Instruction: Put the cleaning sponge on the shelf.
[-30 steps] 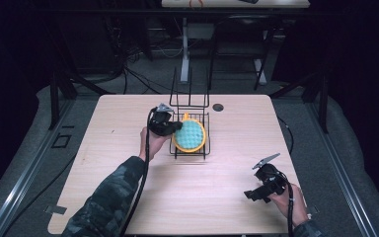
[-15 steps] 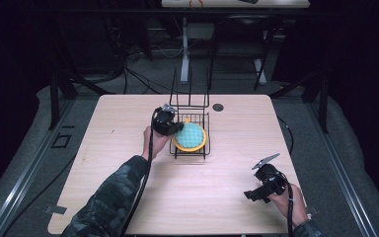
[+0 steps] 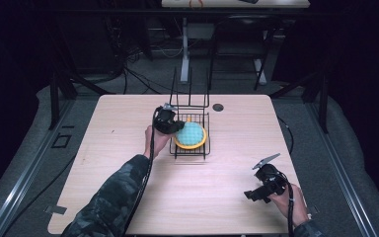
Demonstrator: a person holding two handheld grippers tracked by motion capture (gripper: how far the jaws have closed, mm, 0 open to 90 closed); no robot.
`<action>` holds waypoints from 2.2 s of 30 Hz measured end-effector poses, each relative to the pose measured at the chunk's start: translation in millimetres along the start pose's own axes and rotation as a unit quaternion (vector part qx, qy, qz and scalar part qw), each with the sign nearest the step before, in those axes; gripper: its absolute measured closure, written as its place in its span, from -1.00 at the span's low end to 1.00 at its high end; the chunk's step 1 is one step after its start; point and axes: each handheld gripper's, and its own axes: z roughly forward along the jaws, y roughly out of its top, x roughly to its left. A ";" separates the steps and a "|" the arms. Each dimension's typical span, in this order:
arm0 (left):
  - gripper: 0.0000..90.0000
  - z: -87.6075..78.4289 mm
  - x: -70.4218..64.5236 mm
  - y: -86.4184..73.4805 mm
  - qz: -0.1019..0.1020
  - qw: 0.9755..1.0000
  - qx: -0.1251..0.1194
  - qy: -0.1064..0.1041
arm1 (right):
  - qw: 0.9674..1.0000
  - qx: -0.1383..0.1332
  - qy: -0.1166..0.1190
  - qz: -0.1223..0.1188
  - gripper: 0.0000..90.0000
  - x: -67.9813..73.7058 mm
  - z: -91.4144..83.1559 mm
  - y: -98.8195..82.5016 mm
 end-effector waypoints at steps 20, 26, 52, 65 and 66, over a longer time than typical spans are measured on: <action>-0.59 -25.2 6.1 -7.8 -0.029 0.999 -0.025 0.001 | 1.000 -0.001 0.002 0.001 -0.78 1.1 -1.7 -0.2; -0.66 -42.7 6.9 -17.8 -0.026 0.999 -0.023 0.003 | 1.000 -0.003 0.000 -0.001 -0.78 2.1 -1.9 -0.3; -0.91 -102.7 -17.4 -37.2 0.026 1.000 -0.005 0.013 | 1.000 -0.014 -0.001 0.003 -0.81 1.5 -4.9 -0.7; -1.00 -137.5 -18.7 -54.7 0.036 0.999 -0.004 0.040 | 1.000 -0.010 -0.011 0.005 -0.85 0.2 -5.2 -1.1; -1.00 -140.6 -18.5 -56.7 0.035 0.998 -0.008 0.043 | 1.000 -0.012 -0.011 0.009 -0.86 0.5 -4.7 -1.2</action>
